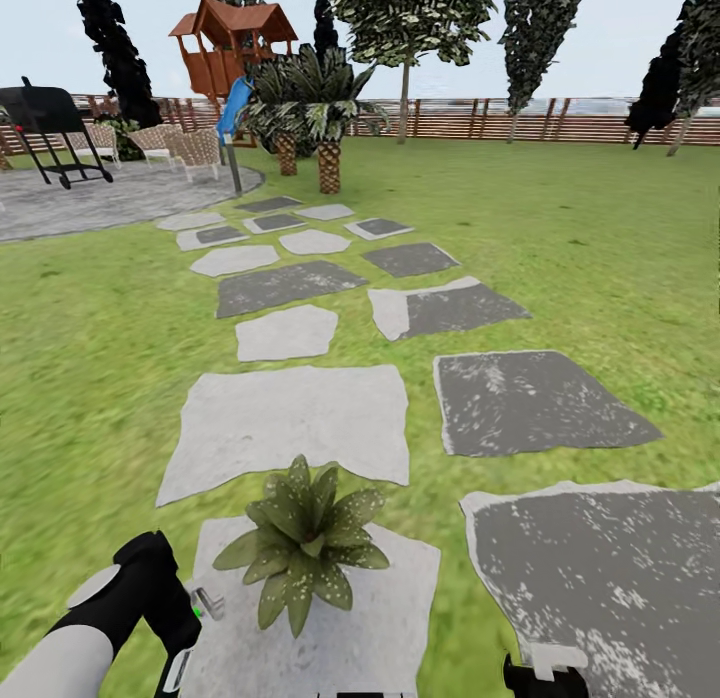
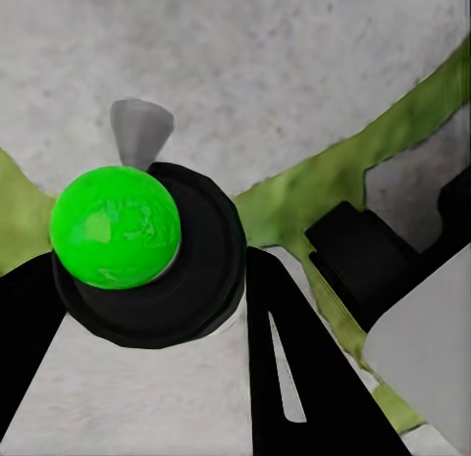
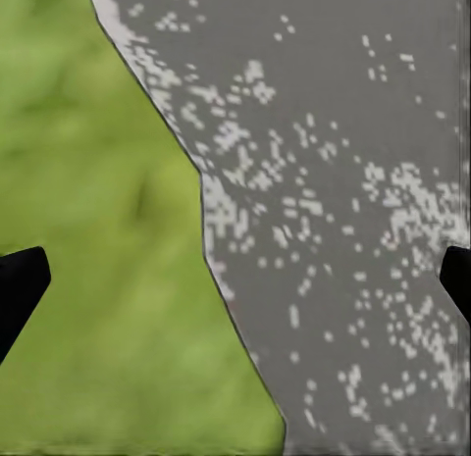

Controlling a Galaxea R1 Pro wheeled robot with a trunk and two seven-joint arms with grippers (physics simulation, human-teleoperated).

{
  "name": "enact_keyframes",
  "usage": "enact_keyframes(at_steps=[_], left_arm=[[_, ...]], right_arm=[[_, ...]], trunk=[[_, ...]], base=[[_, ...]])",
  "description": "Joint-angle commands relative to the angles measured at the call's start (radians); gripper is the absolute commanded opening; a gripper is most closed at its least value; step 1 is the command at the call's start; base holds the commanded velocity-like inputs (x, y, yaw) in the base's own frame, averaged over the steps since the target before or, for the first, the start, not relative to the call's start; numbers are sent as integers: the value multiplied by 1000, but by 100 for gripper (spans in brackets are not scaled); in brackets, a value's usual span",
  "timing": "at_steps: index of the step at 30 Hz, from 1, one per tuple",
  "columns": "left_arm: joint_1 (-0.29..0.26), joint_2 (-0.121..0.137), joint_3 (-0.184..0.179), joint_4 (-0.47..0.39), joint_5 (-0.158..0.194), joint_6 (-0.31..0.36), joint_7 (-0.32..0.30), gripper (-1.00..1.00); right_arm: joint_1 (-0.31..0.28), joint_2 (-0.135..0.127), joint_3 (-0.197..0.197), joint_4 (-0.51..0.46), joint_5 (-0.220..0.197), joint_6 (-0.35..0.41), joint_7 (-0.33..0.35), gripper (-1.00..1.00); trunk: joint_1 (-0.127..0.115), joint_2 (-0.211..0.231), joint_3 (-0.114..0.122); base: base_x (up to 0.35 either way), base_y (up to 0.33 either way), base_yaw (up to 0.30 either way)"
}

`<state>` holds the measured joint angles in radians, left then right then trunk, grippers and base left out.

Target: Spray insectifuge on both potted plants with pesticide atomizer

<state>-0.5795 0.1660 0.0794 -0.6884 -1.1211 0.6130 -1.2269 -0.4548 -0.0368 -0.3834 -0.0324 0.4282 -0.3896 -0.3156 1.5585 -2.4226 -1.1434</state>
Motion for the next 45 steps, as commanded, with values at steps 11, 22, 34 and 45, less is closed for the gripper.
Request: enact_keyframes(at_steps=[11,22,34,45], left_arm=[[0,-3,3,-2,-6,10,-9,-100],[0,-5,10,-2,-6,11,-13,-100],[0,-6,11,-3,-6,11,-10,-100],[0,-5,8,-14,-6,10,-10,-100]], right_arm=[[-1,-1,-8,2,10,-3,-2,100],[-1,-13,-7,3,17,-4,1,100],[-1,-11,-7,2,15,-3,1,100],[-1,-12,-8,2,15,-3,0,100]], trunk=[[-1,0,-1],[-1,0,-1],[-1,0,-1],[-1,0,-1]], base=[[-227,183,-186],[61,298,-29],[238,254,-142],[12,58,-273]])
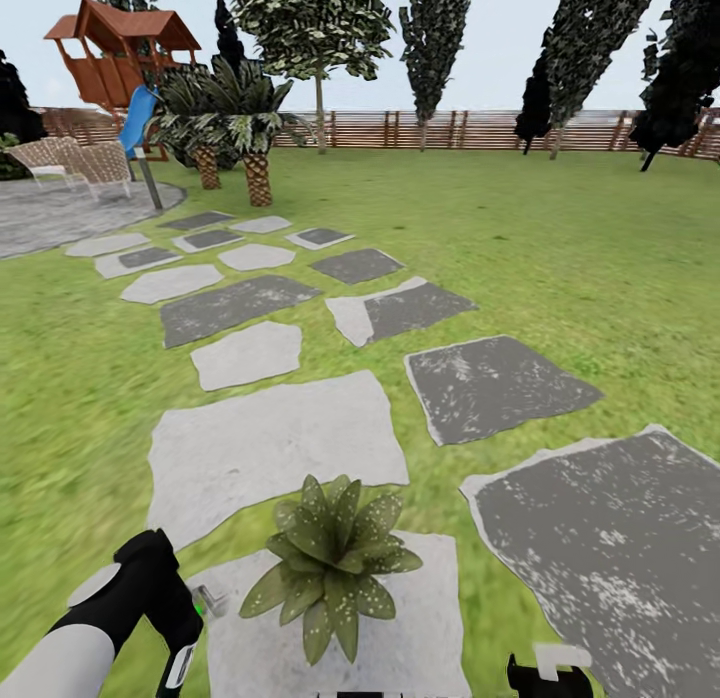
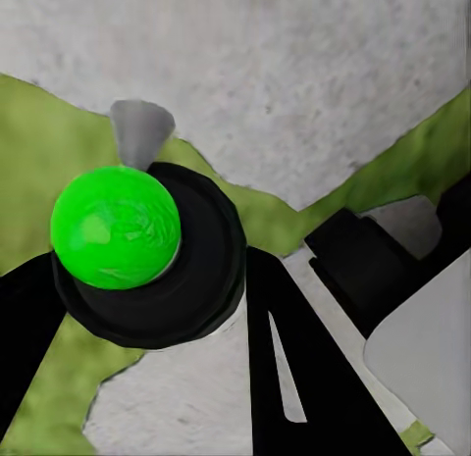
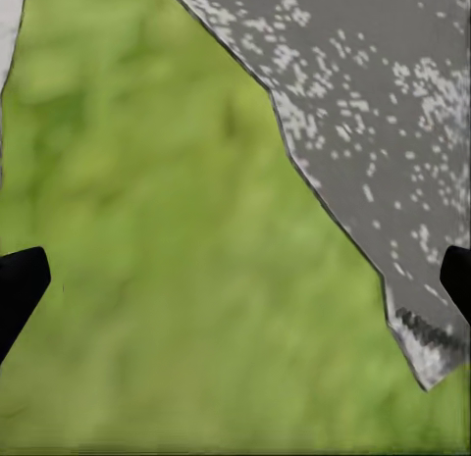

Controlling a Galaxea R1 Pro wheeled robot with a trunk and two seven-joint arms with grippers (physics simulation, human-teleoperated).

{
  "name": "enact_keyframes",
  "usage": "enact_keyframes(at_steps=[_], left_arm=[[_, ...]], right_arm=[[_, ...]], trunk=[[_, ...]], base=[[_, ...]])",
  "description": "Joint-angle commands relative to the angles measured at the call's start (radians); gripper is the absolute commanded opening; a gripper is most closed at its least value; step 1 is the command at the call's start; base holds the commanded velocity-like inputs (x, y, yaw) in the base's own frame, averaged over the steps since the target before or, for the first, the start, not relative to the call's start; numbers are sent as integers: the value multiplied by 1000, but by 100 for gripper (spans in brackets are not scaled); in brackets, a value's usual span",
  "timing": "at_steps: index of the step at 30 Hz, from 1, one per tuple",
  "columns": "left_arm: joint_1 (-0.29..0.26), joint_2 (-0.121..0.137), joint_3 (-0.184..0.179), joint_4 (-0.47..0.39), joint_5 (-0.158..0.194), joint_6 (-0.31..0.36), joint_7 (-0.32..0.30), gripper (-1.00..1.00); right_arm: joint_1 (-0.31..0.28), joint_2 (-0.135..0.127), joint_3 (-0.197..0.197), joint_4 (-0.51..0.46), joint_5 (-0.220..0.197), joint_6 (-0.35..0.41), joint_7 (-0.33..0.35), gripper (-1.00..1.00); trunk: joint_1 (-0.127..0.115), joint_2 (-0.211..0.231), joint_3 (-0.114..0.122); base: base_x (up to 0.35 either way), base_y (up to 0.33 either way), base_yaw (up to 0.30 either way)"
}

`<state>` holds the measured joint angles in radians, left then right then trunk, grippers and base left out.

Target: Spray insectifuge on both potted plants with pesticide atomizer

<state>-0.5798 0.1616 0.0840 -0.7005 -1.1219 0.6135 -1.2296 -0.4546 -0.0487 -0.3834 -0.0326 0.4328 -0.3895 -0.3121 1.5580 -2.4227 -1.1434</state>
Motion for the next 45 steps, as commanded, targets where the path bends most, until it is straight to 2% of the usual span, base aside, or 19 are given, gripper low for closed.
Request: enact_keyframes(at_steps=[1,10,15,20,26,28,30,31,32,39,45], left_arm=[[0,0,4,-3,-6,10,-9,-100],[-16,3,-2,-8,-6,11,-25,-100],[-30,4,-11,-9,-23,11,-97,-100],[-45,3,-13,-10,-28,20,-109,-100],[-46,2,-15,-9,-29,20,-110,-100],[-46,0,-32,-9,-49,21,-111,-100],[-46,-4,-66,-9,-83,22,-130,-100],[-47,-6,-91,-11,-105,23,-178,-100],[-50,-5,-97,-18,-109,23,-193,-100],[-57,-2,-101,-52,-117,26,-212,-100],[-57,-3,-101,-53,-116,28,-212,-100]], right_arm=[[-1,0,-8,2,10,-3,-4,100],[-1,1,-6,2,10,-3,-4,100],[-1,1,-7,2,10,-3,-4,100],[-1,1,-7,2,10,-3,-4,100],[-1,0,-8,2,10,-3,-4,100],[-1,-1,-7,2,10,-3,-4,100],[-1,-3,-7,3,12,-3,-4,100],[-1,-5,-6,3,12,-4,-4,100],[-1,-5,-6,3,12,-4,-4,100],[-1,-5,-8,2,11,-4,-4,100],[-1,-5,-8,2,10,-3,-4,100]], trunk=[[0,0,-1],[0,0,-1],[0,0,-1],[0,0,-1],[0,0,-1],[0,0,-1],[0,0,-1],[0,0,-1],[0,0,-1],[0,0,-1],[0,0,-1]], base=[[-60,0,-277],[-251,61,-46],[-66,23,0],[137,68,-13],[261,215,-219],[117,65,-34],[31,17,-9],[5,3,-2],[3,2,-1],[0,26,-14],[118,207,-258]])
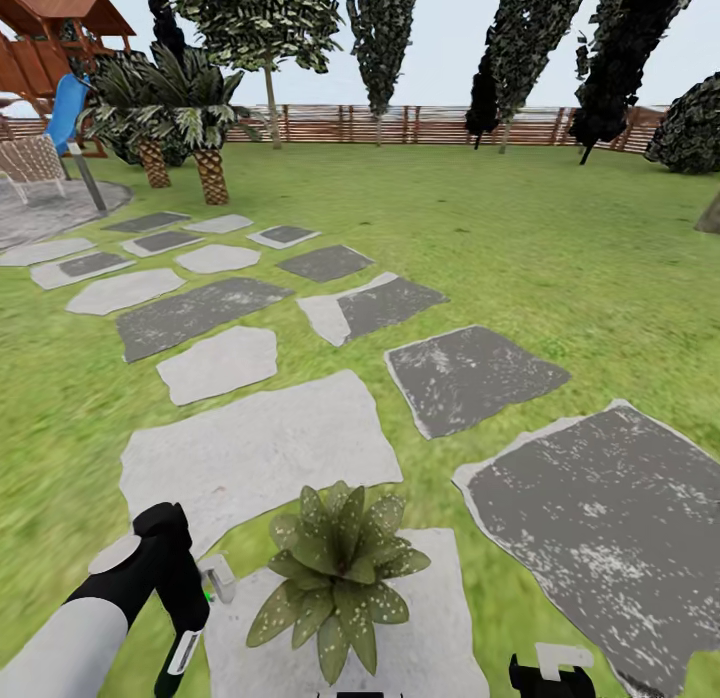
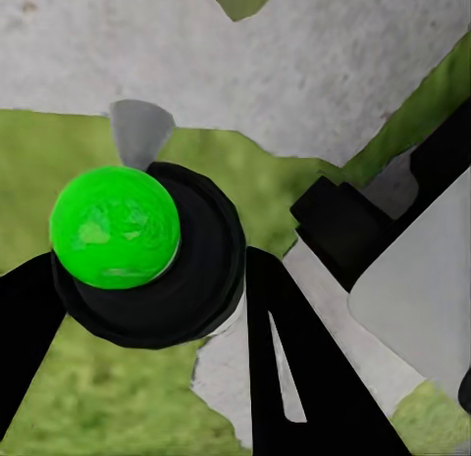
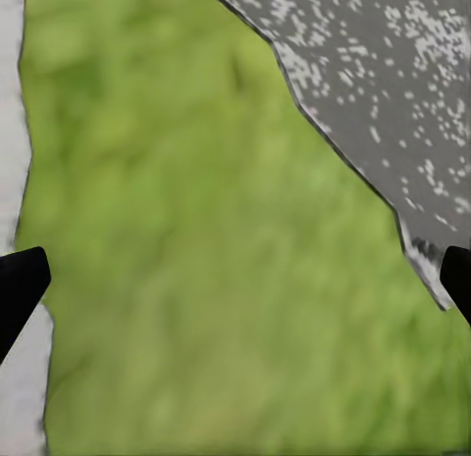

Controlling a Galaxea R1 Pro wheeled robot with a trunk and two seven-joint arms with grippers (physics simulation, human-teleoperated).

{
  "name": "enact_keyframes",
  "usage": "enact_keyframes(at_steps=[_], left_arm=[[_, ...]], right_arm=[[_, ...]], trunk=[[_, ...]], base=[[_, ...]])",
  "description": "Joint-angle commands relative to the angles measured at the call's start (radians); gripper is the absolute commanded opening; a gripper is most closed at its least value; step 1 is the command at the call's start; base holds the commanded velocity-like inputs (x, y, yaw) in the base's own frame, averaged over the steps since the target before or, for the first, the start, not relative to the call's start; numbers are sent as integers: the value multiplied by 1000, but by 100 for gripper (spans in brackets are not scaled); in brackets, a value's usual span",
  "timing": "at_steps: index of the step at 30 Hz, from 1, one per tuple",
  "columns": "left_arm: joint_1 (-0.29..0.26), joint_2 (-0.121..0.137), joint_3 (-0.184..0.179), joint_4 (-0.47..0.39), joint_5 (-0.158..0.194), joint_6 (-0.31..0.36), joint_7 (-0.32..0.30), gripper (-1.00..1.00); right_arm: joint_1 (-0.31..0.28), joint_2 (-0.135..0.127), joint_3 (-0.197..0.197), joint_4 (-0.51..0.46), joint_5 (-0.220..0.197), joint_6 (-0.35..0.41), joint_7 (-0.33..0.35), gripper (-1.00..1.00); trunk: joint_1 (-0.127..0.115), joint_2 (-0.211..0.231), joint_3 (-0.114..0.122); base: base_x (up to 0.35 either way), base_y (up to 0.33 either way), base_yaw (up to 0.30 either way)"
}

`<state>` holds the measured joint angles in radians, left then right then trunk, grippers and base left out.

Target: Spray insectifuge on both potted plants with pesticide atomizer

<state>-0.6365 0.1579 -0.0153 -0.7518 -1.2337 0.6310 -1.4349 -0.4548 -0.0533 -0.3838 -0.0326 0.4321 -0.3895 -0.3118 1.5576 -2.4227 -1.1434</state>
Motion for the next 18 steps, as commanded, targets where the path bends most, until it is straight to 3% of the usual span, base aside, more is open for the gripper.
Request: enact_keyframes(at_steps=[1,5,10,18], left_arm=[[0,1,-1,-1,-4,11,-7,-100],[1,4,0,-1,-4,11,-7,-100],[1,8,4,-1,-4,12,-7,-100],[1,6,5,-1,-4,12,-7,-100]], right_arm=[[-1,0,-7,2,10,-3,-4,100],[-1,0,-7,2,10,-3,-4,100],[-1,1,-7,2,10,-4,-4,100],[-1,1,-7,2,10,-3,-4,100]], trunk=[[0,0,-1],[0,0,-1],[0,0,-1],[0,0,-1]], base=[[168,30,-298],[35,6,-289],[1,24,-35],[0,288,-9]])
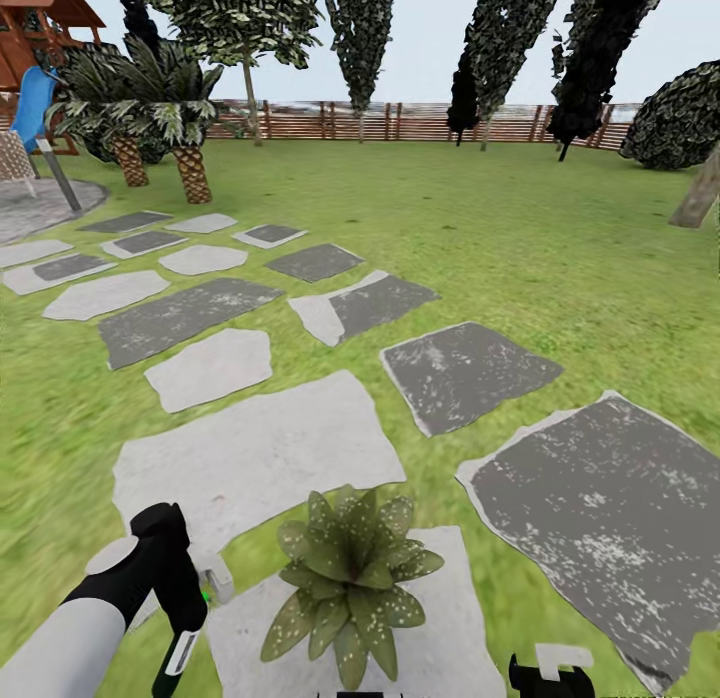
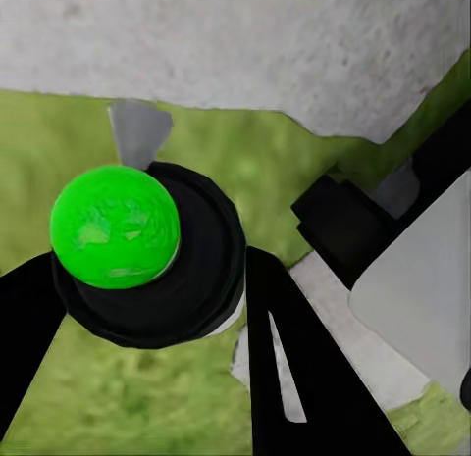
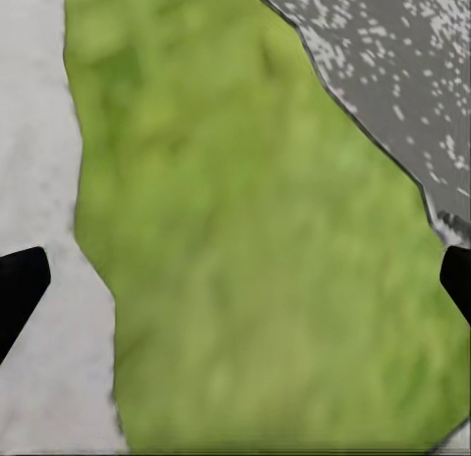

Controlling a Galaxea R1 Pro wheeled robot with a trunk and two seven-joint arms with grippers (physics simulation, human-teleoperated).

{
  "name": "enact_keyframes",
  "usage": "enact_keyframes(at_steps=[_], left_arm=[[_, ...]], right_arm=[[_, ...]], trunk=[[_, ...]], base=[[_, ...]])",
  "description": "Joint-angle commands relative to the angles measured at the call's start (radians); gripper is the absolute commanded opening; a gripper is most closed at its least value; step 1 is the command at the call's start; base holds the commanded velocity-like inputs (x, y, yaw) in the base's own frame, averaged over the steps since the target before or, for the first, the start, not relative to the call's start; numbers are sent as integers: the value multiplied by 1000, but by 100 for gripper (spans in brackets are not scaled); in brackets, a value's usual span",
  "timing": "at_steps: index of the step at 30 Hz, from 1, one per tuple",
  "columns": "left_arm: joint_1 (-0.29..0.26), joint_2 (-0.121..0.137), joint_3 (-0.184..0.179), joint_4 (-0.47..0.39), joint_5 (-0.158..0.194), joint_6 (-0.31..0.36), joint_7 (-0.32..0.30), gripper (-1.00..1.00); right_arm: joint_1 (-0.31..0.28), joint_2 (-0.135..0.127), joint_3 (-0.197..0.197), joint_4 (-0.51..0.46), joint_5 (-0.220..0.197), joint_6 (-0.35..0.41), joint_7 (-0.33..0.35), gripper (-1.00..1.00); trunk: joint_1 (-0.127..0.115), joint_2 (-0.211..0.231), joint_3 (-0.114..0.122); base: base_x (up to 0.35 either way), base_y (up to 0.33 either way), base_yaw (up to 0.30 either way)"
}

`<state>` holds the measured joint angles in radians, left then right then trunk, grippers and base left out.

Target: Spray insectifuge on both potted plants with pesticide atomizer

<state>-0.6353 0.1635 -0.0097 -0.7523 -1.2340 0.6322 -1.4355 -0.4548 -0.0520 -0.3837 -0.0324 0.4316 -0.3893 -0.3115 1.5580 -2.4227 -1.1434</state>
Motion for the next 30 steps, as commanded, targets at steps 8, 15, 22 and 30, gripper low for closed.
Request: enact_keyframes(at_steps=[8,15,22,30], left_arm=[[0,-3,-1,-1,-4,11,-6,-100],[0,-4,-1,-1,-4,11,-6,-100],[-24,-14,-3,-6,-2,11,-29,-100],[-138,-36,-9,-25,-128,8,-135,-100]], right_arm=[[-1,0,-7,2,10,-3,-5,100],[-1,0,-7,2,10,-3,-5,100],[-1,0,-7,2,10,-3,-6,100],[-1,0,-7,0,9,-4,-5,100]], trunk=[[0,0,-1],[0,0,-4],[0,0,-5],[0,0,-5]], base=[[-82,299,-276],[-109,153,-199],[-2,3,-4],[-1,-168,125]])
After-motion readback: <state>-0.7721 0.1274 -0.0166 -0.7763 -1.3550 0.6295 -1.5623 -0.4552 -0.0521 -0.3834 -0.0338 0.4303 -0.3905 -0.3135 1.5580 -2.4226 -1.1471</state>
